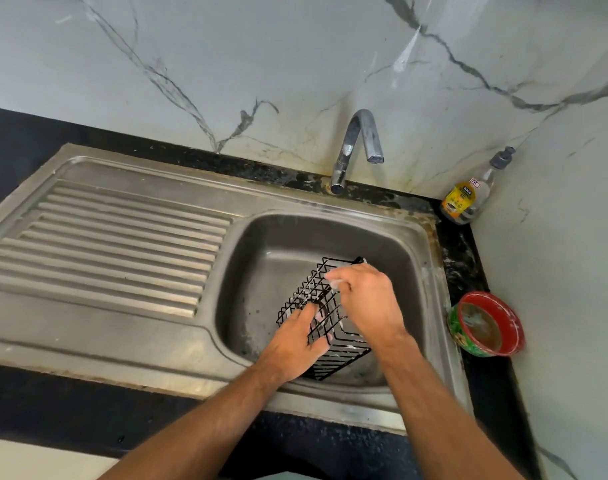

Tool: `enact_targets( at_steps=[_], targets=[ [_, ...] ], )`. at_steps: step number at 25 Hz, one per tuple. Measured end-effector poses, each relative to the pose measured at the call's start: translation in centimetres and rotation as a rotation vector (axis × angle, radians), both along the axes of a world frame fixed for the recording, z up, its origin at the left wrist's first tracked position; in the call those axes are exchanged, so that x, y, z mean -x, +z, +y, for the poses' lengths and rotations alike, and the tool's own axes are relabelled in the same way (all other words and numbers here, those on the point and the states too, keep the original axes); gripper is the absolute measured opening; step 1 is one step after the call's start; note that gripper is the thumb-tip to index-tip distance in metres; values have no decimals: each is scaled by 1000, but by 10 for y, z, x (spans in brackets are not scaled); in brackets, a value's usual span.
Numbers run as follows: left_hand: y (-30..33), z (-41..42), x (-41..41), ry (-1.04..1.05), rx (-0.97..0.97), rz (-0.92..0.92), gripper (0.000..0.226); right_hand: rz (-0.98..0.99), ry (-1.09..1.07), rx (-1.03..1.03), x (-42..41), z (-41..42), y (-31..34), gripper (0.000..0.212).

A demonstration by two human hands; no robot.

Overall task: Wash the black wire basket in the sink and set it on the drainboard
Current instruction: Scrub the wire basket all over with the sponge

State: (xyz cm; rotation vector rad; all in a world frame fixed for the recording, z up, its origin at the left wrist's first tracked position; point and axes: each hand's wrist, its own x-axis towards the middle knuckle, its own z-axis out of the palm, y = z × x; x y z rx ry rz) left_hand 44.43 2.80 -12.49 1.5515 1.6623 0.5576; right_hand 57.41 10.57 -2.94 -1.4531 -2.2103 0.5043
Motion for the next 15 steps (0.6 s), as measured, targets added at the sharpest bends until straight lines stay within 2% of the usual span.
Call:
enact_targets(
  at_steps=[3, 5, 9, 13, 15],
  targets=[
    [1, -1, 0, 0, 33, -8, 34, 235, -344, 172, -29, 23, 16, 25],
    [1, -2, 0, 9, 44, -9, 27, 307, -401, 282, -45, 28, 16, 21],
    [2, 0, 0, 32, 57, -17, 25, 359, -246, 354, -39, 7, 5, 26],
    [2, -1, 0, 34, 54, 6, 27, 202, 14, 43, -25, 3, -6, 24],
    [3, -1, 0, 29, 52, 11, 27, 28, 204, -68, -13, 10, -4, 24]
  ],
)
